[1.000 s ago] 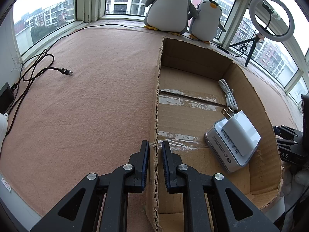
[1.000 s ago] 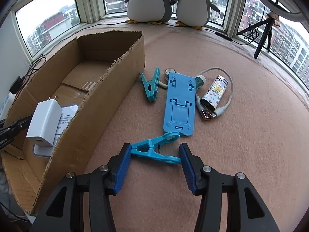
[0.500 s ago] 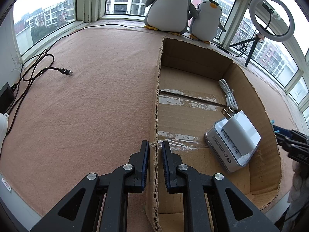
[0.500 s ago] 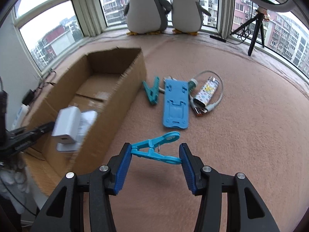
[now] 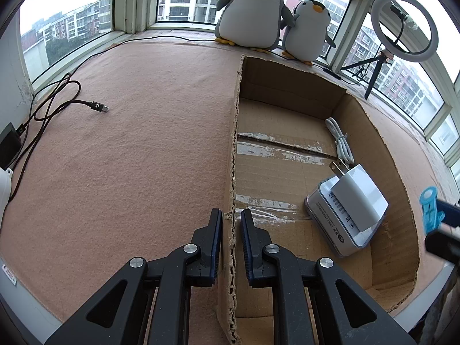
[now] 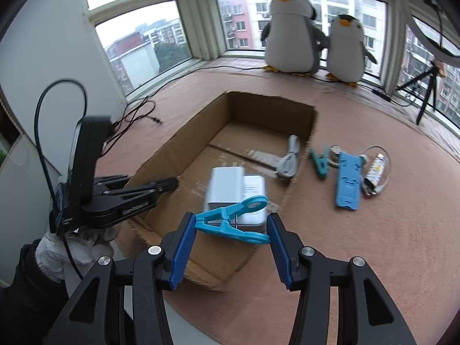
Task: Organize rigid objects
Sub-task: 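Grasp the teal clothespin with the right gripper and drop it into the box, then move the right tool to the white cable beside the patterned lighter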
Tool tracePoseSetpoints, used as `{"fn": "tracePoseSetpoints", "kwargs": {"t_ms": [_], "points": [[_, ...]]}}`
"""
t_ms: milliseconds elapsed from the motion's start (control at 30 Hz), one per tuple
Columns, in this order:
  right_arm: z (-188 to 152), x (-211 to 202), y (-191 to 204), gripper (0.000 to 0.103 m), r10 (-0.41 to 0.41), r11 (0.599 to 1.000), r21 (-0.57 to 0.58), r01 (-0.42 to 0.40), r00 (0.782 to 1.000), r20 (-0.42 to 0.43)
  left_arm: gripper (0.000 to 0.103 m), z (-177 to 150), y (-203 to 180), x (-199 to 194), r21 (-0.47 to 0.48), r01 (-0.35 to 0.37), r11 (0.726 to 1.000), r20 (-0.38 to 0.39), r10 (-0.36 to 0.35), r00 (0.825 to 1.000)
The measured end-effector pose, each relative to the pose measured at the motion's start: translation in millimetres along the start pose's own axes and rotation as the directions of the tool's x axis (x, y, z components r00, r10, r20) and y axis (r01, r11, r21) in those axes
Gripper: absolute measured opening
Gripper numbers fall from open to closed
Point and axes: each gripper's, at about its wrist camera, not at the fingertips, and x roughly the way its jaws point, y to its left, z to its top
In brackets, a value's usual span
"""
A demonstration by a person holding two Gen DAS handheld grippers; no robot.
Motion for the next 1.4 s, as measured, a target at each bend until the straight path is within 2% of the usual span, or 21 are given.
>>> {"fn": "tracePoseSetpoints", "kwargs": {"t_ms": [500, 667, 967, 1200, 1400], "points": [[-6, 13, 22, 0.047, 0.002, 0.999, -0.054, -0.004, 0.999, -0.040, 0.014, 0, 0, 0, -0.002, 0.002, 1.000, 0.001, -0.002, 1.000], [-4, 12, 25, 0.052, -0.005, 0.998, -0.062, 0.003, 1.000, -0.030, 0.014, 0, 1, 0, -0.002, 0.002, 1.000, 0.001, -0.002, 1.000], [-2, 8, 20, 0.052, -0.002, 0.999, -0.038, 0.001, 1.000, -0.018, 0.014, -1, 1, 0, -0.002, 0.003, 1.000, 0.001, -0.003, 1.000], [1, -5, 1, 0.052, -0.018, 1.000, 0.007, 0.018, 1.000, 0.014, 0.015, -1, 1, 0, -0.001, 0.002, 1.000, 0.001, -0.002, 1.000], [5, -16, -43, 0.052, -0.063, 0.994, 0.093, 0.060, 0.998, 0.028, 0.015, -1, 1, 0, -0.001, 0.002, 1.000, 0.001, -0.002, 1.000]]}}
